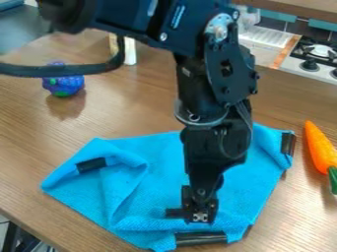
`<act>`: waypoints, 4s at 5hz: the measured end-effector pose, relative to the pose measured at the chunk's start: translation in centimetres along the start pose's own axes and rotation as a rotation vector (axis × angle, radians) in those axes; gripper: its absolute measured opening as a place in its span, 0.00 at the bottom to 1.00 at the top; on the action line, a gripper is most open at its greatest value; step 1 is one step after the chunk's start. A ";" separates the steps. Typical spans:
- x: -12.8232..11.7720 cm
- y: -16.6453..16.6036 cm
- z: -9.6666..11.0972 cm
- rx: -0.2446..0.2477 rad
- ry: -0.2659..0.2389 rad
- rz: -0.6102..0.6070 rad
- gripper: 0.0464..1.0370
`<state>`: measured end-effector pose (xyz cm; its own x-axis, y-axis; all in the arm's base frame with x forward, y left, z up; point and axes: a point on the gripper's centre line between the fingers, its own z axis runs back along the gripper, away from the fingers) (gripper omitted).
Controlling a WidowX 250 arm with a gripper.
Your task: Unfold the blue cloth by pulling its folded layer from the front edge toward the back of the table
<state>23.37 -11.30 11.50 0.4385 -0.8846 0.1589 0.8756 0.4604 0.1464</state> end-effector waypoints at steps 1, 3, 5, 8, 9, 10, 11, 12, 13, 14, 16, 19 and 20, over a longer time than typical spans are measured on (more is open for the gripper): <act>-0.8 -0.2 -0.6 0.008 0.028 -0.010 0.96; -1.3 -0.1 -1.5 0.018 0.039 -0.007 0.91; -1.9 -0.2 -2.4 0.011 0.040 0.025 0.32; -2.3 -0.4 -2.3 0.013 0.029 0.029 0.00; -2.5 1.3 -0.4 0.017 -0.009 0.060 0.00; -2.4 3.8 1.4 0.030 -0.057 0.098 0.00; -2.3 6.4 2.3 0.046 -0.082 0.146 0.00; -2.5 9.8 1.4 0.064 -0.049 0.192 0.00; -2.5 13.1 0.5 0.104 -0.015 0.222 0.00; -3.3 16.9 -0.1 0.111 -0.004 0.298 0.00; -4.9 21.6 -1.3 0.120 0.021 0.379 0.00; -5.7 23.4 -1.6 0.155 0.012 0.380 0.00; -5.9 24.5 -0.3 0.178 -0.011 0.393 0.00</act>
<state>42.32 5.23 13.90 0.7289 -0.6389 0.2461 0.5932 0.7688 0.2390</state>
